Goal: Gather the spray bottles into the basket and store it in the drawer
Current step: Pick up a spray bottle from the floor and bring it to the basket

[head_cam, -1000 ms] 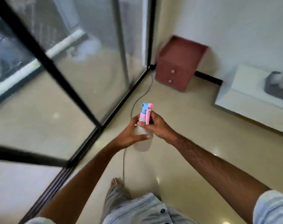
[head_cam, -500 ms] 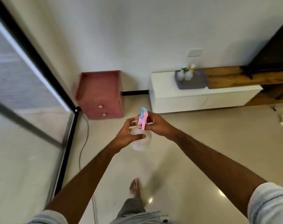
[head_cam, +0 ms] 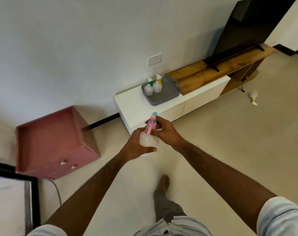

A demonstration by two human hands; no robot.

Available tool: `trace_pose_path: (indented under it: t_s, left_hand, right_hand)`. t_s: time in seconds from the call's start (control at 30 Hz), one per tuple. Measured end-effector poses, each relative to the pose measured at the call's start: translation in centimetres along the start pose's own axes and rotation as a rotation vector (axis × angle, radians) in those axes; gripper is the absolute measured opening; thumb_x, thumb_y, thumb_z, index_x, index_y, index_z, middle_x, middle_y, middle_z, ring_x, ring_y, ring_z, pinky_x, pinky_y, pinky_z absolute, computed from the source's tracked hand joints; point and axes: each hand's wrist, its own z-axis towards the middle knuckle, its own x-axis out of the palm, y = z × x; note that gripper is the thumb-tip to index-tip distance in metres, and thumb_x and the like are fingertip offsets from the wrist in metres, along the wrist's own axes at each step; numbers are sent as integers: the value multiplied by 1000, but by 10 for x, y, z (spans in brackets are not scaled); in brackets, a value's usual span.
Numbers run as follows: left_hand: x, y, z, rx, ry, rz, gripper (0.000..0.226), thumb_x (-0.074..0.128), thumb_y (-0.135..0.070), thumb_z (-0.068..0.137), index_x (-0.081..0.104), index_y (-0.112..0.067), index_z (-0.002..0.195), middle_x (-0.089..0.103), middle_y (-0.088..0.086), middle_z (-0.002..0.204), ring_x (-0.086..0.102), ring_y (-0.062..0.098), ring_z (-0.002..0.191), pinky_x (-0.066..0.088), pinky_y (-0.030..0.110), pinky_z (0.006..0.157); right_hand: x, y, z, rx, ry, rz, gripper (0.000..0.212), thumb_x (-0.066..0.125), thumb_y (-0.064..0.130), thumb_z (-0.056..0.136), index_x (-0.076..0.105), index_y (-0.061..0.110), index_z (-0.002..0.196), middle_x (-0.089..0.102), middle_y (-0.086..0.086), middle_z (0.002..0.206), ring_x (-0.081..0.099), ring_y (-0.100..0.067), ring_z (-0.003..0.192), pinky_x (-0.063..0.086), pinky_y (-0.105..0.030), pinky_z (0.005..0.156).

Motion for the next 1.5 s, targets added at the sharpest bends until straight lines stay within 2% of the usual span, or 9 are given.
trace_pose_path:
  t_s: [0.07,0.17,0.33,0.5,0.57,0.7,0.97,1.27,1.5]
  left_hand:
    - [-4,-5,48,61,-18,89,70,93,-43,57,56,-29,115,58,-25,105,58,-13,101,48,5,73]
    - [-7,-16,117,98,9,256,70,92,-46,59,60,-20,117,58,-16,103,56,1,93,49,20,80]
    - [-17,-26,233,55,-53,419,98,91,-55,54,48,-22,135,48,0,129,45,17,116,51,37,94]
    - [-19,-35,332,91,-122,560,94,85,-59,54,47,-28,134,46,2,130,51,24,114,47,39,86]
    - [-19,-32,376,92,-133,601,93,85,-57,57,46,-26,135,45,4,131,50,27,115,45,40,87]
    - [-13,-31,452,81,-103,511,84,86,-42,61,45,-20,131,48,8,128,49,29,117,45,42,89]
    - [-36,26,560,-211,-55,261,67,76,-12,82,45,-2,141,47,23,137,46,40,129,41,50,107]
    - [-39,143,625,-665,-217,196,66,63,-18,95,32,-6,151,30,18,155,38,31,140,29,27,108]
    - [-22,187,672,-777,-259,100,72,57,-18,97,19,-10,157,22,12,164,21,24,152,20,32,119]
  right_hand:
    - [-20,-5,36,16,-4,34,33,75,21,88,65,22,119,70,9,111,64,-11,104,52,-24,91]
    - [-55,-11,87,91,63,35,39,66,8,93,57,23,129,64,5,122,61,-5,107,49,-9,81]
    - [-141,-2,186,360,128,249,33,42,13,103,61,13,130,64,-11,128,61,-29,118,50,-45,103]
    - [-205,-3,274,548,211,450,54,47,55,97,65,10,119,71,-16,113,68,-32,102,57,-46,92]
    - [-220,-10,313,567,214,360,61,58,61,88,62,10,121,73,-15,107,74,-30,92,60,-45,87]
    - [-237,-29,383,564,50,174,19,62,23,98,62,11,112,69,-17,114,75,-25,81,65,-39,73]
    - [-286,-87,511,551,-59,-345,33,57,23,98,55,11,129,66,-14,116,72,-26,86,63,-35,74]
    - [-300,-191,667,481,59,-759,37,49,36,96,54,19,129,66,-13,124,67,-37,106,54,-43,95]
    - [-285,-245,737,463,78,-817,43,49,27,94,51,22,137,61,-13,133,59,-36,121,48,-38,98]
